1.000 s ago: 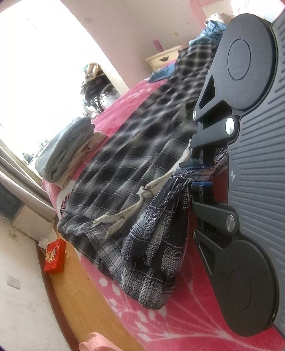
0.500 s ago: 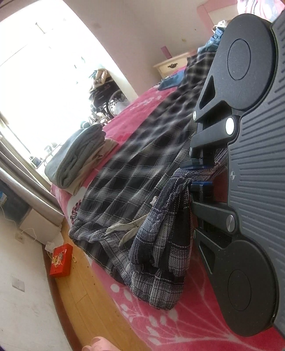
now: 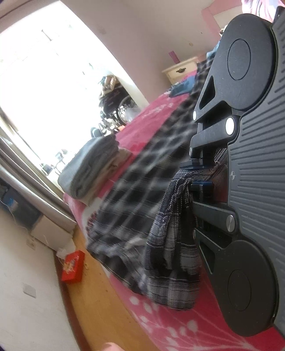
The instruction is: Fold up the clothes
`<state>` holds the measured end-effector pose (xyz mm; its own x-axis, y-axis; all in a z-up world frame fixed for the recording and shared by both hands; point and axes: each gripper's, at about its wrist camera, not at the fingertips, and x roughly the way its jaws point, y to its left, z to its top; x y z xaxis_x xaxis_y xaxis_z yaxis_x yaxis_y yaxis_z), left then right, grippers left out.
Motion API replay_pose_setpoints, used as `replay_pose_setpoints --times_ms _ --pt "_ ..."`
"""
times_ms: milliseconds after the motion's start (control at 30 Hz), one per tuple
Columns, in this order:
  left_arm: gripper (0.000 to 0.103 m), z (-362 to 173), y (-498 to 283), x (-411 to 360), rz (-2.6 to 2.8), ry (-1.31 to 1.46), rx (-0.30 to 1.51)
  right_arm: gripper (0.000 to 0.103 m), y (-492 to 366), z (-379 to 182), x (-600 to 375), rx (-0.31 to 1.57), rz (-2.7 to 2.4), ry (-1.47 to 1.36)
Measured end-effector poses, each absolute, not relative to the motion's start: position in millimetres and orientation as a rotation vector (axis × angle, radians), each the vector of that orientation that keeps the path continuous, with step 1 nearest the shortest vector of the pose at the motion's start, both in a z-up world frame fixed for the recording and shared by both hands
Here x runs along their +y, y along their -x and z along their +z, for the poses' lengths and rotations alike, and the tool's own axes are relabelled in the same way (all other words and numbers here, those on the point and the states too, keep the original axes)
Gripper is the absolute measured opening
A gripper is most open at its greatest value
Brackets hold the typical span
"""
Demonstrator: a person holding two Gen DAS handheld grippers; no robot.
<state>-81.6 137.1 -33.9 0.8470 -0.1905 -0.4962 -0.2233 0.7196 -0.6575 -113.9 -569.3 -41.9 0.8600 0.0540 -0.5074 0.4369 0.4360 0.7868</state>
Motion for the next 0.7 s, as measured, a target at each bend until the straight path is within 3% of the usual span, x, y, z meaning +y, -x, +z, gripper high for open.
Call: replay_pose_setpoints --times_ms 267,700 --pt "0.007 -22 42 136 0.018 0.777 0.518 0.004 53 -8 -564 0.48 -0.221 -1.048" --pt "0.007 -33 -28 153 0.071 0.821 0.464 0.004 -117 22 -532 0.549 -0.226 -0.921"
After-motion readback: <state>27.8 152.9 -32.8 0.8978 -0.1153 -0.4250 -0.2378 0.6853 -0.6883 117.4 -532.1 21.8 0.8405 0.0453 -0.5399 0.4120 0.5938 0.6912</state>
